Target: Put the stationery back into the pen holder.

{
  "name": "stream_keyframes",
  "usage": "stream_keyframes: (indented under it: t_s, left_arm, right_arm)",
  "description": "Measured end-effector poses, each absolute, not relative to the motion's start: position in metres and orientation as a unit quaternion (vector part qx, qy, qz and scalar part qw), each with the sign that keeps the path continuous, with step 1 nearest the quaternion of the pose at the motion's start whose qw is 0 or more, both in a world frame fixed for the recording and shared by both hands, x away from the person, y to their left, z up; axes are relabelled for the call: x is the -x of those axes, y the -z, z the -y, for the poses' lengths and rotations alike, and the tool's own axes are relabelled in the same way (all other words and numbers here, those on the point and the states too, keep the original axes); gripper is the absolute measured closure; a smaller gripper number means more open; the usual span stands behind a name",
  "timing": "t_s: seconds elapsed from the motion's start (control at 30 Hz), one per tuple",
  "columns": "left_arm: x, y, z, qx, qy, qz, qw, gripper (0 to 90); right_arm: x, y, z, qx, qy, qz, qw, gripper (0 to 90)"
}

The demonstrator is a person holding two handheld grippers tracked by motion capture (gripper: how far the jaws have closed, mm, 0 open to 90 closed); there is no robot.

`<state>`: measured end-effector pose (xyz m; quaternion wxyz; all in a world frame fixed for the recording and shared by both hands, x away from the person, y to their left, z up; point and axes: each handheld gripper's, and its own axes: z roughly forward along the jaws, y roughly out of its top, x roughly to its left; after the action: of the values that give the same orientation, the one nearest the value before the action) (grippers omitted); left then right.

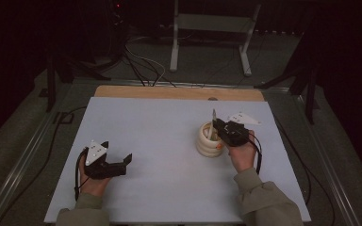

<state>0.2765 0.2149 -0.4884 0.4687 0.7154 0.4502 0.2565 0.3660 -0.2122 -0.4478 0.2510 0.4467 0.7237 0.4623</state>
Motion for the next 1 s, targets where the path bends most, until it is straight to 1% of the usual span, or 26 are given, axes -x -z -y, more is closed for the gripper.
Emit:
stream_keyframes:
  t_s: [1.0]
  left_arm:
    - [-0.2768, 0.4888, -0.2144, -0.717, -0.257, -0.45, 0.466, 0.6]
  right_arm:
    - [-0.3628, 0.4562, 0.21, -0.441, -0.442, -0.742, 0.244, 79.2]
